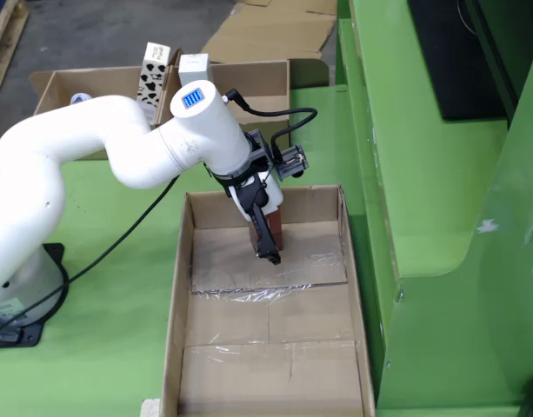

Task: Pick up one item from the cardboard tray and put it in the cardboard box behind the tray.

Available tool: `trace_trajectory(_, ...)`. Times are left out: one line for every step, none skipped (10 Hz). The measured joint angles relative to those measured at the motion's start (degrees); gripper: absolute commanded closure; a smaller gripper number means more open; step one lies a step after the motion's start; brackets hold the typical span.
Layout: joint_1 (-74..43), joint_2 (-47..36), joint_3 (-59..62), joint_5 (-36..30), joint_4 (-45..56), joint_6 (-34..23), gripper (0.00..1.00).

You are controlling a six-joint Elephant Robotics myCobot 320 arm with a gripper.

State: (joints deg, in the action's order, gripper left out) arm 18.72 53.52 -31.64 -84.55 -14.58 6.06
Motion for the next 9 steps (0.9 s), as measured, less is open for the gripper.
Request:
trace_trajectory(0.00, 0.00, 0.00, 0.00, 0.00, 0.00, 0.00)
trace_trajectory(0.00, 0.00, 0.00, 0.00, 0.00, 0.00, 0.00)
trace_trajectory(0.00, 0.00, 0.00, 0.00, 0.00, 0.00, 0.00)
trace_trajectory(0.00, 0.00, 0.00, 0.00, 0.00, 0.00, 0.00)
trace_trajectory(0.00, 0.00, 0.00, 0.00, 0.00, 0.00, 0.10)
trace_trajectory(0.00, 0.00, 0.00, 0.00, 0.00, 0.00, 0.20)
trace_trajectory(0.00, 0.00, 0.00, 0.00, 0.00, 0.00, 0.30)
trace_trajectory(0.00, 0.00, 0.00, 0.00, 0.00, 0.00, 0.40)
trace_trajectory(0.00, 0.00, 0.00, 0.00, 0.00, 0.00, 0.50)
